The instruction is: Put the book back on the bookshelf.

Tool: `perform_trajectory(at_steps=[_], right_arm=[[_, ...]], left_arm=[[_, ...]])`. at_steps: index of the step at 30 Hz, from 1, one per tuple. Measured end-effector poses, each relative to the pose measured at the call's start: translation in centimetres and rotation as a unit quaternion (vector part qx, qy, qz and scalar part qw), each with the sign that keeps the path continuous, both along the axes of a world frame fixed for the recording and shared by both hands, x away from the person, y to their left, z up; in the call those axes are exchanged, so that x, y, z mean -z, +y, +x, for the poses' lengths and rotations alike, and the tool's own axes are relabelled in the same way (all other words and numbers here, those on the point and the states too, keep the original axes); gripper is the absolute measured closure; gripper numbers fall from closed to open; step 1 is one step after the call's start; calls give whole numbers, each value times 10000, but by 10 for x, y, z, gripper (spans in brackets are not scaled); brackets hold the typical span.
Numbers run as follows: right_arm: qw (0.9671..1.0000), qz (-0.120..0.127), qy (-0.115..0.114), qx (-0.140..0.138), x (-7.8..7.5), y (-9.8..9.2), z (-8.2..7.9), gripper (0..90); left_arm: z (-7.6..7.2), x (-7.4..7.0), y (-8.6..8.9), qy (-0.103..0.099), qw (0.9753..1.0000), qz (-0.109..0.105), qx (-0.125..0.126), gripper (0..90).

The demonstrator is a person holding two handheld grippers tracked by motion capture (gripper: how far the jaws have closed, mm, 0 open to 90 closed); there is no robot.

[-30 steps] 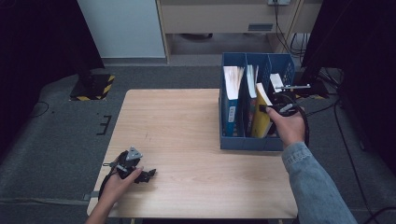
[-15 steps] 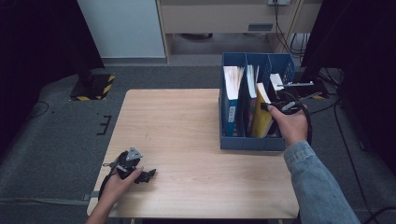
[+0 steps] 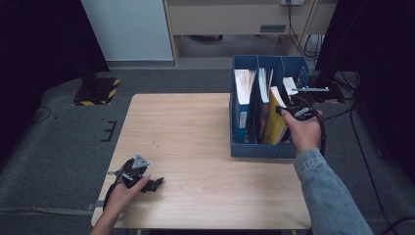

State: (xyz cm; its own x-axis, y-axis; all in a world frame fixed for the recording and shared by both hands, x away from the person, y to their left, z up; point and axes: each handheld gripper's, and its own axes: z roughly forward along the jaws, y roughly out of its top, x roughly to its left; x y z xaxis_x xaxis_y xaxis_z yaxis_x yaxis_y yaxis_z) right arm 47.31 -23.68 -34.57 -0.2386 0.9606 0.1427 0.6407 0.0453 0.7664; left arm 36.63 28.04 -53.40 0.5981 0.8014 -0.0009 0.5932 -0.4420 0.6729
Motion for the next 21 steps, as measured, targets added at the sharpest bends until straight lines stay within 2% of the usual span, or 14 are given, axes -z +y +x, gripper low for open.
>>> perform_trajectory(at_steps=[2,4,9,12,18,21], right_arm=[[10000,-89,41,-15,-2,2,2,743],[9999,-40,106,8,-4,2,4,743],[10000,23,53,43,-9,2,7,745],[9998,141,30,141,-17,0,12,745],[9996,164,-7,213,-21,2,21,745],[9997,101,-22,224,-20,6,26,746]], left_arm=[[0,0,0,13,10000,20,11,0],[0,0,0,13,10000,18,4,0],[0,0,0,15,10000,13,11,0],[1,0,-1,8,10000,-13,-8,0],[1,0,-1,1,10000,-2,10,0],[1,0,-1,-2,10000,-4,7,0]])
